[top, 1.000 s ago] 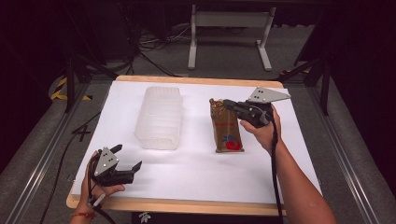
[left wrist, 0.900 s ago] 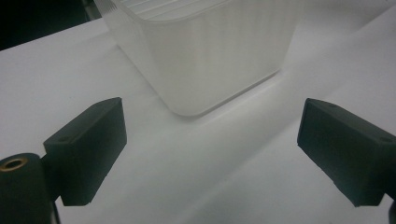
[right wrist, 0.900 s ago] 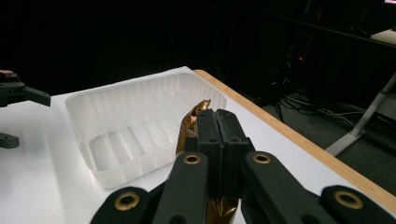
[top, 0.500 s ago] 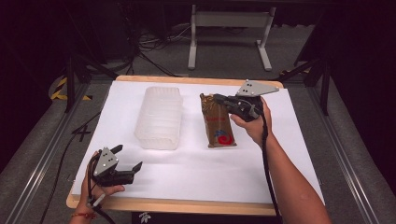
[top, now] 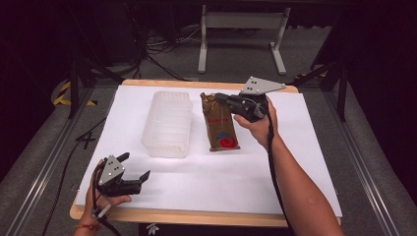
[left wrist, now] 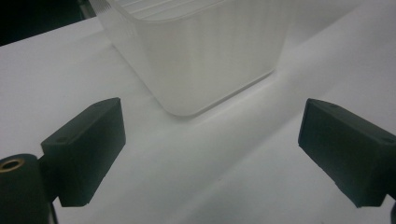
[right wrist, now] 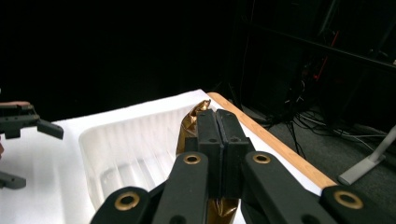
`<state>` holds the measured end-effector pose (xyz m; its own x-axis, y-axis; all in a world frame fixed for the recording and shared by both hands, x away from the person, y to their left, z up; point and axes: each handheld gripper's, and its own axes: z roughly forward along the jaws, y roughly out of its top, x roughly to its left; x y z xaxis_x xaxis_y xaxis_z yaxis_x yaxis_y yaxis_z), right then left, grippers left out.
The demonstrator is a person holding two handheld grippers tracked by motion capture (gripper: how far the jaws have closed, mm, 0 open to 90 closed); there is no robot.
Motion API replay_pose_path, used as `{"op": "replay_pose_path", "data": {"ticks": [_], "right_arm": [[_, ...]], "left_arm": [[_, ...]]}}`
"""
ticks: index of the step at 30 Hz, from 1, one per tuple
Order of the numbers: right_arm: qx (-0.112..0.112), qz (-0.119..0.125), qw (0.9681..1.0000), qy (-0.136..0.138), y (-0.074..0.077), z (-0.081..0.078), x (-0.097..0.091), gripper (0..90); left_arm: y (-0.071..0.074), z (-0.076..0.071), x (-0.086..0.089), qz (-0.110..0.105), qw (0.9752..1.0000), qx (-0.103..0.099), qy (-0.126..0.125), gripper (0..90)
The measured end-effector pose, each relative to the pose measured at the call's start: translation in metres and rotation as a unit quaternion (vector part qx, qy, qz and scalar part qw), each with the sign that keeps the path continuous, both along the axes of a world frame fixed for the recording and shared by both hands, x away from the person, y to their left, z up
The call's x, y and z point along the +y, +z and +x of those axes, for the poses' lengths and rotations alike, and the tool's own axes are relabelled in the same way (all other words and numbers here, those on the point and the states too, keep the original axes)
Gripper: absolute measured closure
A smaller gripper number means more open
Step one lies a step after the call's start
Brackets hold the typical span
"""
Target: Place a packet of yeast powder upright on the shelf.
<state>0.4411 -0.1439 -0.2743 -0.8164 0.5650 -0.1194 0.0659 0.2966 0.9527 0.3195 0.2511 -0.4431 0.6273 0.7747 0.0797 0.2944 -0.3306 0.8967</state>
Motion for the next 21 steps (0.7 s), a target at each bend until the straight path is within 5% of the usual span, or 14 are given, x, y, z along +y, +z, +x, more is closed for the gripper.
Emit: {"op": "replay_pose_path", "data": {"ticks": [21], "right_arm": [[-0.011, 0.012, 0.9996, 0.022, 0.015, 0.018, 0.053, 89.4]], "left_arm": [[0.001, -0.002, 0.001, -0.014, 0.9999, 0.000, 0.002, 7.6]]}}
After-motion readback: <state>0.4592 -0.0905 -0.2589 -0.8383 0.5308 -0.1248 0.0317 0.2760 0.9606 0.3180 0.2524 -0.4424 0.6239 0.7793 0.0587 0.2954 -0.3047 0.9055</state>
